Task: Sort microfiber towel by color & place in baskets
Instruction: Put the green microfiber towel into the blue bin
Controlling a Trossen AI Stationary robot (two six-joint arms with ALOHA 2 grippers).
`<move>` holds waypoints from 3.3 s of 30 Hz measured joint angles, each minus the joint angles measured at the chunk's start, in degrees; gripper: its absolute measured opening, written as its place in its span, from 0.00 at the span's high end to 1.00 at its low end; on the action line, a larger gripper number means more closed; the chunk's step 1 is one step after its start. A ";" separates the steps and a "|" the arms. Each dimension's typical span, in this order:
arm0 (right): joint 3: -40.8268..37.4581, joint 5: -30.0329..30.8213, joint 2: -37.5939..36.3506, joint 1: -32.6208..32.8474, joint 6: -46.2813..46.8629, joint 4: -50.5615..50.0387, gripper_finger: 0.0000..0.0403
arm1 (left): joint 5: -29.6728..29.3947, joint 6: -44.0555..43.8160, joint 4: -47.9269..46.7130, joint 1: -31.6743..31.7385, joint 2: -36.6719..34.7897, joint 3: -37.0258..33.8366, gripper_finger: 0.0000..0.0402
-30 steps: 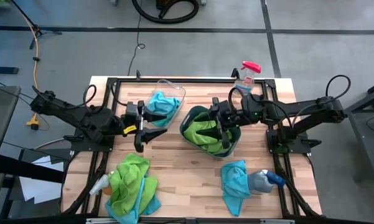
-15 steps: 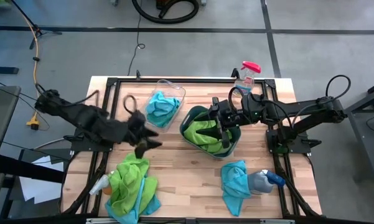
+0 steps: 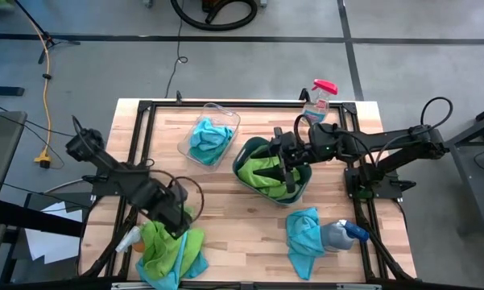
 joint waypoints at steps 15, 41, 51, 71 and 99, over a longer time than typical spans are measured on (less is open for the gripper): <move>0.00 0.01 0.04 0.00 0.00 -6.03 0.43 | 4.54 -12.63 1.71 -3.16 1.24 -3.95 0.37; 0.00 0.06 -2.15 0.00 1.80 -10.28 0.43 | -19.17 16.24 -4.87 8.62 0.71 12.51 0.99; 0.00 0.04 -7.33 0.13 5.39 -8.56 0.43 | -38.05 53.11 14.89 21.43 0.69 28.02 1.00; 0.00 5.96 -23.32 0.15 1.38 -10.50 0.43 | -23.91 93.53 70.35 28.25 9.30 29.39 1.00; 0.00 7.85 -28.17 0.17 1.03 -17.32 0.43 | -18.80 89.48 65.34 32.30 15.76 29.35 1.00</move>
